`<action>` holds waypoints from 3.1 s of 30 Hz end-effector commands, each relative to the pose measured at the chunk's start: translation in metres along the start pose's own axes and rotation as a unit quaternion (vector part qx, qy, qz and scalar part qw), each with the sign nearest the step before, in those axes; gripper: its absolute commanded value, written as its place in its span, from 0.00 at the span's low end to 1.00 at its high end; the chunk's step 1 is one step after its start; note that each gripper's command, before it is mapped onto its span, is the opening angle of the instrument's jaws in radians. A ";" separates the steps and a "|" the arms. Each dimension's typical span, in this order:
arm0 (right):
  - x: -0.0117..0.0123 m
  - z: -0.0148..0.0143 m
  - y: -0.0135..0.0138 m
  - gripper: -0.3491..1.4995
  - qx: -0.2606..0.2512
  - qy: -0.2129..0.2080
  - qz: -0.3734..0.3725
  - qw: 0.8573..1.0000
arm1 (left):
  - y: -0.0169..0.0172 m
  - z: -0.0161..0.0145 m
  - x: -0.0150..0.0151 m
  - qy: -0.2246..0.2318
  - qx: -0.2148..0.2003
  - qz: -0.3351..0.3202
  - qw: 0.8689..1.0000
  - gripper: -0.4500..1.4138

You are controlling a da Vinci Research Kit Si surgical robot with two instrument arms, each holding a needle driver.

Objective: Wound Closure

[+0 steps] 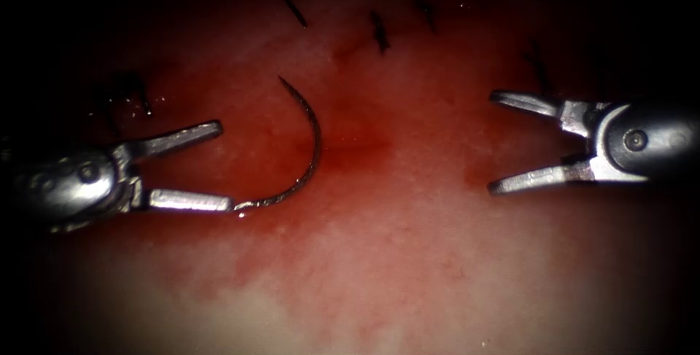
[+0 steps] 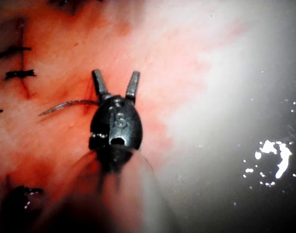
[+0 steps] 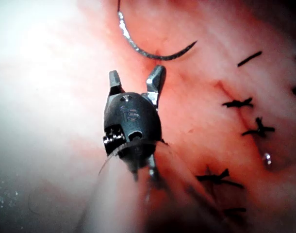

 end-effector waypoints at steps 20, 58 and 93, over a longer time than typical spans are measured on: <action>0.0001 0.0004 -0.0014 0.75 0.006 -0.018 0.022 1.000 | 0.0013 0.0062 0.0016 -0.101 0.197 -0.157 0.962 0.76; 0.0001 0.0012 -0.0029 0.74 0.012 -0.047 0.048 0.998 | -0.0021 0.0163 -0.0055 -0.318 0.250 -0.314 0.859 0.88; 0.0000 0.0022 -0.0037 0.74 0.013 -0.056 0.046 0.997 | -0.0059 0.0169 -0.0082 -0.320 0.260 -0.340 0.845 0.37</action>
